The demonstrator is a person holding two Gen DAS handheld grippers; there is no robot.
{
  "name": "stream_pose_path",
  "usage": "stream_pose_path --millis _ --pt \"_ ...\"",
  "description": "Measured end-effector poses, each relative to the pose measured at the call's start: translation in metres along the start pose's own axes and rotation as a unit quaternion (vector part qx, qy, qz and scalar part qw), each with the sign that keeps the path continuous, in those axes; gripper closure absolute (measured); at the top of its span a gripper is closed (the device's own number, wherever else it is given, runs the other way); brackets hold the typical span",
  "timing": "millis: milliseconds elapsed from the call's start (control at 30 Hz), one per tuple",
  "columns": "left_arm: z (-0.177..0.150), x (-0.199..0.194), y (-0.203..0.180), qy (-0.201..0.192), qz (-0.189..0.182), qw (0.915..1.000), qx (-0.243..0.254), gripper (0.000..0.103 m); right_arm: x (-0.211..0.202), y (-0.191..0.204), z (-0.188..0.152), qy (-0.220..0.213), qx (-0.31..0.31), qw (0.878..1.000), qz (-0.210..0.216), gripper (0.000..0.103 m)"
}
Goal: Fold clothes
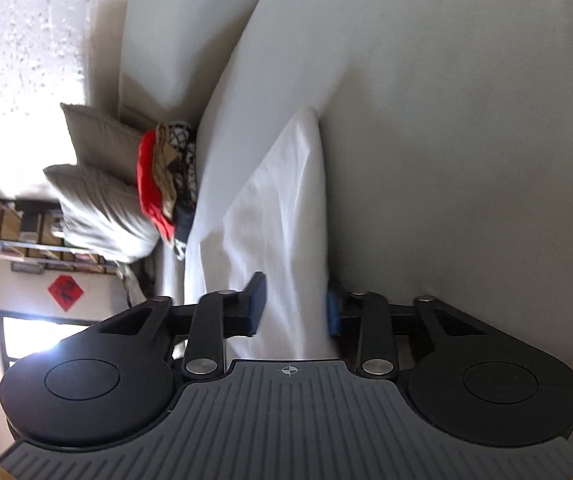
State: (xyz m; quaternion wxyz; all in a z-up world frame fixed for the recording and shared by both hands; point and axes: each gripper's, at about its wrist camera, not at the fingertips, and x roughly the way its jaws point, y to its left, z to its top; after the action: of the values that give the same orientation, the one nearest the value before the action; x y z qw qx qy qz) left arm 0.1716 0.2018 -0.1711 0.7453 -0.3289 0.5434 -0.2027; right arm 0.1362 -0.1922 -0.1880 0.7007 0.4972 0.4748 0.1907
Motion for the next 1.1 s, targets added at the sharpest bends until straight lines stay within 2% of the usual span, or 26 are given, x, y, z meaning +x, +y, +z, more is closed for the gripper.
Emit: stream_pose_path --millis 33,67,133,200,233,267,300,333,367,467,533,633,700,800,933,1033,1100 --pt "0.001 0.002 0.000 -0.004 -0.001 1.0000 -0.002 0.025 0.004 -0.002 0.003 -0.006 0.007 1.000 -0.001 0.084" --pt "0.002 0.003 -0.001 -0.009 -0.001 1.0000 -0.004 0.030 0.008 -0.003 0.005 -0.012 0.014 1.000 -0.001 0.088" --pt "0.005 0.007 -0.002 -0.018 -0.002 0.9998 -0.008 0.037 0.014 -0.002 0.006 -0.026 0.019 0.999 0.008 0.086" --pt "0.007 0.010 -0.003 -0.027 -0.003 0.9996 -0.013 0.051 0.019 0.000 0.007 -0.041 0.023 0.999 0.017 0.087" --pt "0.006 0.011 -0.005 -0.032 -0.001 0.9994 -0.015 0.053 0.018 0.010 0.002 -0.052 -0.006 0.999 -0.003 0.090" --pt "0.003 0.012 -0.008 -0.038 0.006 0.9991 -0.017 0.061 0.018 0.019 -0.003 -0.063 -0.036 0.997 -0.024 0.093" --pt "0.000 0.012 -0.013 -0.046 0.023 0.9985 -0.017 0.074 0.017 0.029 -0.009 -0.074 -0.065 0.994 -0.044 0.095" --pt "-0.004 0.011 -0.019 -0.055 0.046 0.9974 -0.009 0.082 0.017 0.039 -0.014 -0.085 -0.094 0.990 -0.064 0.096" --pt "-0.008 0.009 -0.027 -0.066 0.069 0.9954 0.006 0.093 0.016 0.049 -0.019 -0.096 -0.124 0.984 -0.084 0.097" --pt "-0.030 -0.002 -0.057 -0.112 0.120 0.9844 0.064 0.096 -0.002 0.088 -0.050 -0.138 -0.223 0.959 -0.112 0.097" --pt "-0.055 -0.017 -0.085 -0.158 0.145 0.9704 0.111 0.096 -0.021 0.111 -0.076 -0.168 -0.283 0.936 -0.123 0.097" --pt "-0.108 -0.044 -0.127 -0.234 0.163 0.9417 0.179 0.096 -0.057 0.142 -0.118 -0.214 -0.357 0.901 -0.126 0.097" --pt "-0.140 -0.063 -0.147 -0.268 0.157 0.9277 0.206 0.096 -0.090 0.154 -0.143 -0.241 -0.373 0.890 -0.106 0.097" --pt "-0.173 -0.084 -0.174 -0.289 0.116 0.9219 0.231 0.096 -0.149 0.165 -0.174 -0.281 -0.369 0.884 -0.054 0.097" --pt "-0.206 -0.112 -0.219 -0.312 0.055 0.9034 0.289 0.096 -0.230 0.171 -0.196 -0.332 -0.362 0.870 -0.042 0.097" --pt "-0.222 -0.125 -0.260 -0.309 0.002 0.8913 0.331 0.096 -0.293 0.171 -0.210 -0.367 -0.353 0.859 -0.041 0.097" --pt "-0.228 -0.126 -0.287 -0.288 -0.035 0.8887 0.355 0.096 -0.337 0.166 -0.214 -0.388 -0.343 0.854 -0.052 0.097"
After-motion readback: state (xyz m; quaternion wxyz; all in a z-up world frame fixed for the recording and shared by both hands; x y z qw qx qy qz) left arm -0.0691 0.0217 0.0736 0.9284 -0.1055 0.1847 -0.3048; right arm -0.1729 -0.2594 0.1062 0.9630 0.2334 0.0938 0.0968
